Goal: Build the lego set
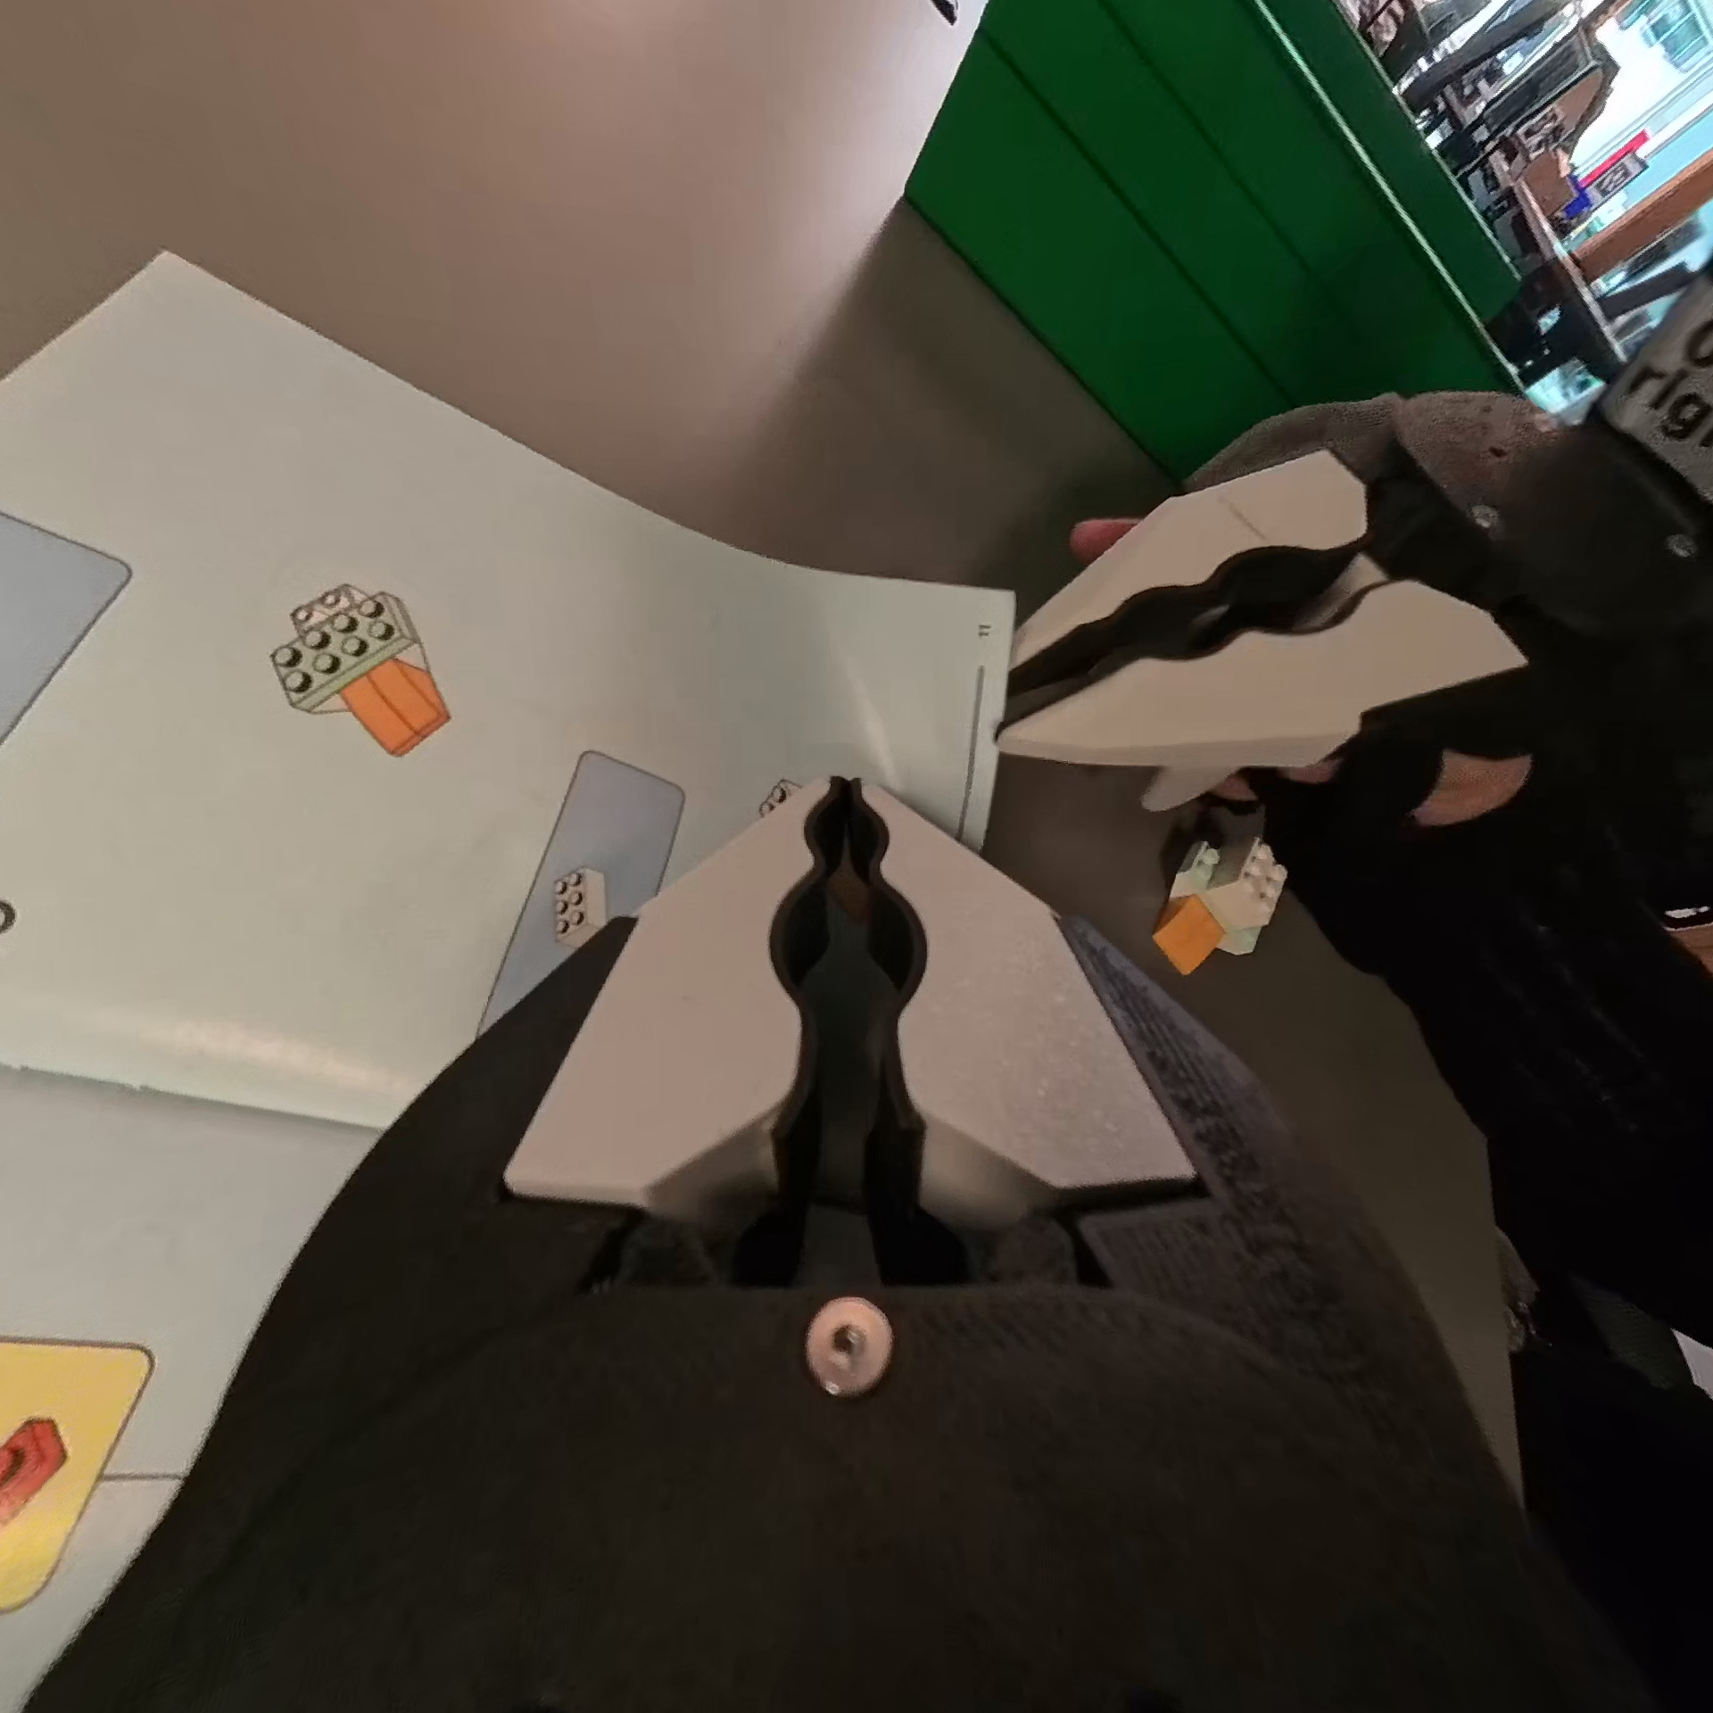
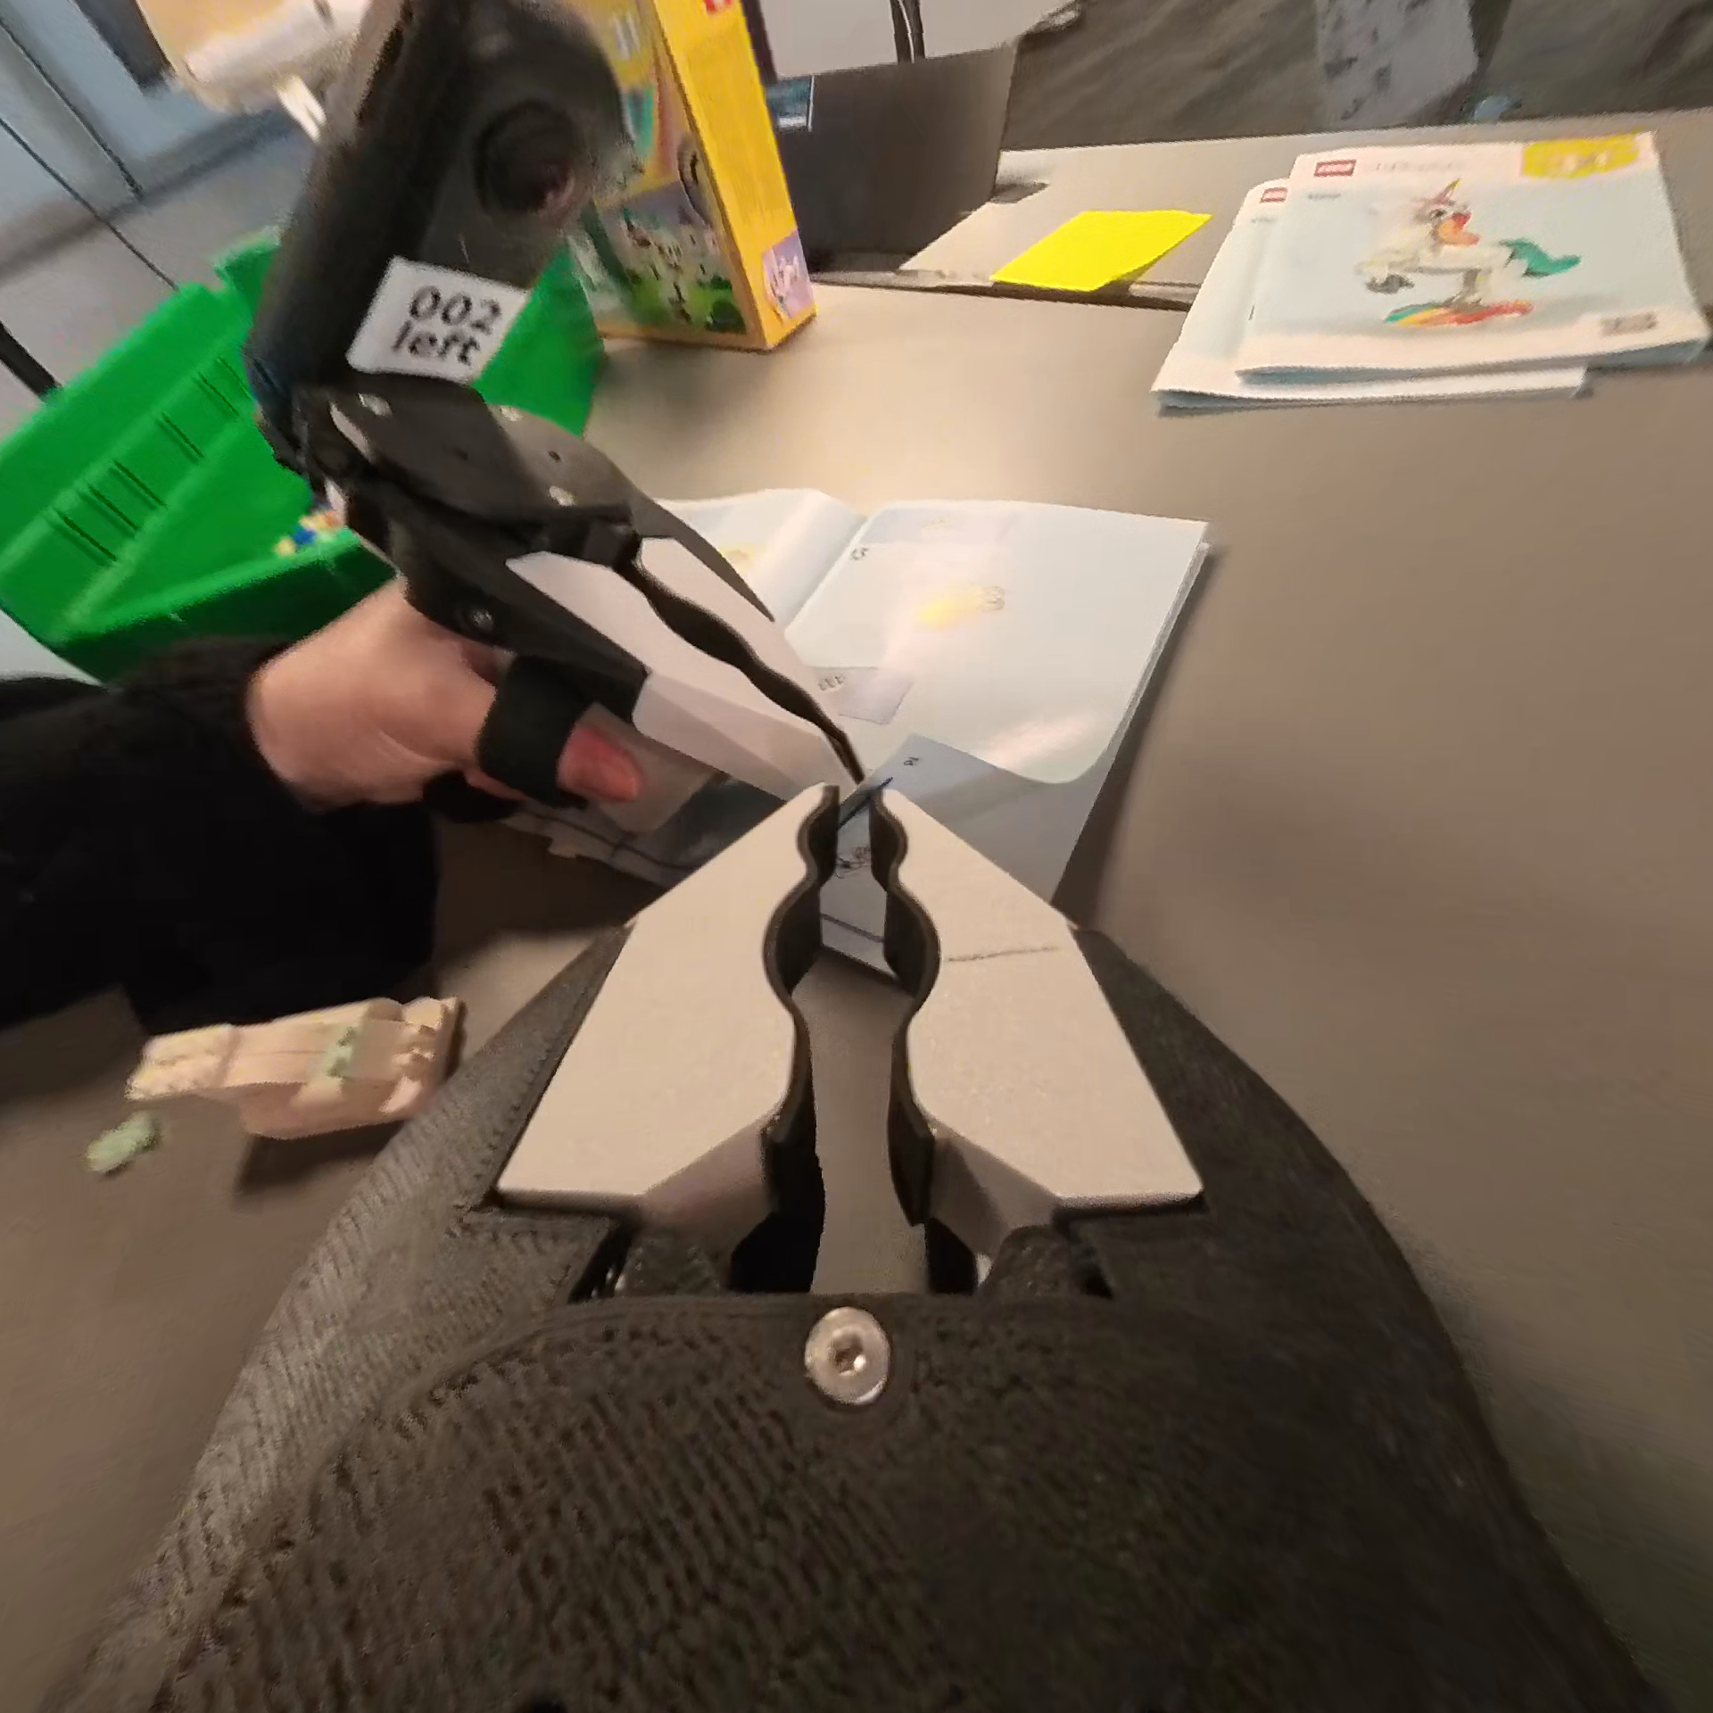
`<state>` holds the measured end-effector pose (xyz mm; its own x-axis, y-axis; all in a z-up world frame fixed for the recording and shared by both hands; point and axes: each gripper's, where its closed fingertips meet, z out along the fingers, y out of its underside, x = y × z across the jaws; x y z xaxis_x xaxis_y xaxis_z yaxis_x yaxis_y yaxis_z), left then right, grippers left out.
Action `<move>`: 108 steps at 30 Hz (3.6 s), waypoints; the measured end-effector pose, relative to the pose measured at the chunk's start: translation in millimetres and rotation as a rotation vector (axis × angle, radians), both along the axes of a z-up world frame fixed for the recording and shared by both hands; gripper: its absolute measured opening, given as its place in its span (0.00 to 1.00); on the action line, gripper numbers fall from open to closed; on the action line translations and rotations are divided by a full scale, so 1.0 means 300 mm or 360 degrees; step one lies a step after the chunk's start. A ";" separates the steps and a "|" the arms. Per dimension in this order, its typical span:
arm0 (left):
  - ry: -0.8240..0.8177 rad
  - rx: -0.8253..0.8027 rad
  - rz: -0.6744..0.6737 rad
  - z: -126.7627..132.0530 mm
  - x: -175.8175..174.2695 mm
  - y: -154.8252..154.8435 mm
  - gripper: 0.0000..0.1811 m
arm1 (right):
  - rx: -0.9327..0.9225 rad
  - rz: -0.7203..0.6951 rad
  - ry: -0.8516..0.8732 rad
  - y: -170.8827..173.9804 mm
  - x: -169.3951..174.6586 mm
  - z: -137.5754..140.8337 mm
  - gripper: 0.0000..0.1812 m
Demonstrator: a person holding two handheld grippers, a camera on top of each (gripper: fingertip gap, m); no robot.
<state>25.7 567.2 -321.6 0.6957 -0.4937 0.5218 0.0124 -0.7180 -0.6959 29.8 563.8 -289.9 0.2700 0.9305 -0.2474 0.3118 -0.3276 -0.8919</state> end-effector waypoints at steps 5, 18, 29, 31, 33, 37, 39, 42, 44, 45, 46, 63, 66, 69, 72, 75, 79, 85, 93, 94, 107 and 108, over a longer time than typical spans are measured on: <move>-0.0015 -0.0005 0.0000 0.001 0.000 0.000 0.00 | -0.0294 0.0000 0.0173 0.008 0.007 0.013 0.00; -0.0362 -0.0006 -0.0281 0.075 0.064 -0.061 0.00 | -0.0354 0.0275 0.0446 -0.050 -0.022 0.090 0.00; -0.0661 0.0065 -0.0408 0.160 0.062 -0.094 0.00 | -0.0342 0.0296 0.0541 -0.050 -0.009 0.117 0.00; -0.0710 0.0062 -0.0346 0.168 0.046 -0.076 0.00 | -0.0329 0.0294 0.0542 -0.051 -0.008 0.118 0.00; -0.0759 0.0099 -0.0247 0.182 0.023 -0.050 0.02 | -0.0318 0.0292 0.0542 -0.053 -0.005 0.119 0.00; -0.0882 0.0177 -0.0209 0.223 -0.003 -0.043 0.03 | -0.0292 0.0264 0.0508 -0.053 0.010 0.112 0.00; -0.0887 0.0184 -0.0236 0.226 0.001 -0.049 0.04 | -0.0280 0.0251 0.0466 -0.054 0.016 0.102 0.00; -0.0834 0.0190 -0.0260 0.217 0.014 -0.055 0.07 | -0.0273 0.0230 0.0397 -0.054 0.022 0.084 0.00; -0.0815 0.0185 -0.0258 0.211 0.017 -0.054 0.07 | -0.0271 0.0229 0.0365 -0.056 0.025 0.076 0.00; -0.0819 0.0182 -0.0257 0.212 0.016 -0.053 0.07 | -0.0268 0.0235 0.0359 -0.058 0.026 0.075 0.00; -0.0827 0.0183 -0.0253 0.213 0.014 -0.052 0.07 | -0.0270 0.0244 0.0361 -0.060 0.026 0.076 0.00; -0.0812 0.0196 -0.0316 0.213 0.036 -0.065 0.11 | -0.0028 0.0301 0.0321 -0.088 0.013 0.090 0.00; -0.0810 0.0199 -0.0308 0.212 0.035 -0.063 0.12 | 0.0014 0.0314 0.0278 -0.096 0.006 0.082 0.00; -0.0816 0.0212 -0.0303 0.216 0.033 -0.064 0.13 | 0.0049 0.0313 0.0258 -0.098 0.003 0.079 0.00; -0.0809 0.0214 -0.0321 0.215 0.038 -0.068 0.13 | 0.0056 0.0306 0.0261 -0.096 0.004 0.081 0.00; -0.0807 0.0218 -0.0345 0.216 0.043 -0.074 0.13 | 0.0059 0.0305 0.0252 -0.096 0.002 0.078 0.00; -0.0795 0.0207 -0.0355 0.212 0.048 -0.076 0.11 | 0.0080 0.0310 0.0232 -0.100 -0.001 0.074 0.00; -0.0810 0.0215 -0.0387 0.217 0.052 -0.086 0.02 | 0.0054 0.0304 0.0253 -0.095 0.002 0.078 0.00; -0.0834 0.0230 -0.0407 0.226 0.051 -0.093 0.00 | 0.0034 0.0320 0.0290 -0.098 0.006 0.086 0.00; -0.0834 0.0232 -0.0409 0.227 0.050 -0.094 0.00 | 0.0035 0.0321 0.0291 -0.098 0.006 0.087 0.00; -0.0848 0.0193 -0.0389 0.222 0.050 -0.085 0.00 | 0.0047 0.0320 0.0305 -0.099 0.008 0.091 0.00; -0.0846 0.0187 -0.0380 0.220 0.050 -0.082 0.00 | 0.0041 0.0321 0.0319 -0.098 0.009 0.095 0.00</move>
